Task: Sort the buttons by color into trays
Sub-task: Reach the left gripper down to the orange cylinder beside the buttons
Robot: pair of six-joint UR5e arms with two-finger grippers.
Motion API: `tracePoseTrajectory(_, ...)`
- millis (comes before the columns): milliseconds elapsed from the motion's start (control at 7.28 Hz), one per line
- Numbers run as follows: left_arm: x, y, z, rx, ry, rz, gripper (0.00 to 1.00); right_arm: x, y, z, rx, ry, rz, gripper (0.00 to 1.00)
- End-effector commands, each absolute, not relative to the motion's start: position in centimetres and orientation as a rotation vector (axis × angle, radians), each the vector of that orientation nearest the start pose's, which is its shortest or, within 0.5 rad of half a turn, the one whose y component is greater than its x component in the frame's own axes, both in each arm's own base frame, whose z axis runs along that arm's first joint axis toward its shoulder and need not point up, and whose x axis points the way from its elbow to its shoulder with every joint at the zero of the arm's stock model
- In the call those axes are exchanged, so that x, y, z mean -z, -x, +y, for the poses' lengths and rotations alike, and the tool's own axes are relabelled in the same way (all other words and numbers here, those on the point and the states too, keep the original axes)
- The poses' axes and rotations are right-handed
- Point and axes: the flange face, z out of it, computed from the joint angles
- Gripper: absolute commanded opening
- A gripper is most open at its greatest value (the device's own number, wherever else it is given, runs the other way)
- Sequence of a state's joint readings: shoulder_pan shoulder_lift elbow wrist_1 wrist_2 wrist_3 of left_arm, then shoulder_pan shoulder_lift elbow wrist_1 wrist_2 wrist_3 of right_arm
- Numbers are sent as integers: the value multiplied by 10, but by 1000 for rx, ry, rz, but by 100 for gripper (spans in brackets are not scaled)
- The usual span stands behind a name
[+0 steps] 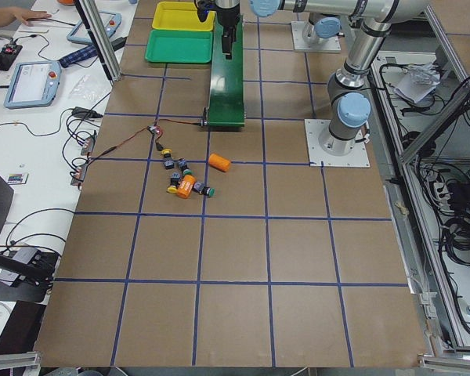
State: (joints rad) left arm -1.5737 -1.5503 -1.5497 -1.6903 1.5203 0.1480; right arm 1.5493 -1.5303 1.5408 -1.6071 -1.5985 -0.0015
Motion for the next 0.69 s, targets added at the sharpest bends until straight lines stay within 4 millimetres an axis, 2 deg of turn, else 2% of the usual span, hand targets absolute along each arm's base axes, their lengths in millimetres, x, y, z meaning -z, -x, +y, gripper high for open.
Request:
tracePoseTrajectory(0, -495, 140, -476, -124, -222, 3190, 100, -482, -119, -513, 29, -32, 3169, 100)
tracePoseTrajectory(137, -491, 140, -471, -141, -224, 3189, 100, -480, -119, -514, 36, -32, 3169, 100)
tracePoseTrajectory(275, -482, 130, -469, -173, -269, 3183, 100, -480, -118, -514, 36, -35, 3171, 100)
tracePoseTrajectory(549, -444, 104, -483, -211, -553, 3162, 100, -479, -116, -514, 31, -39, 3169, 100)
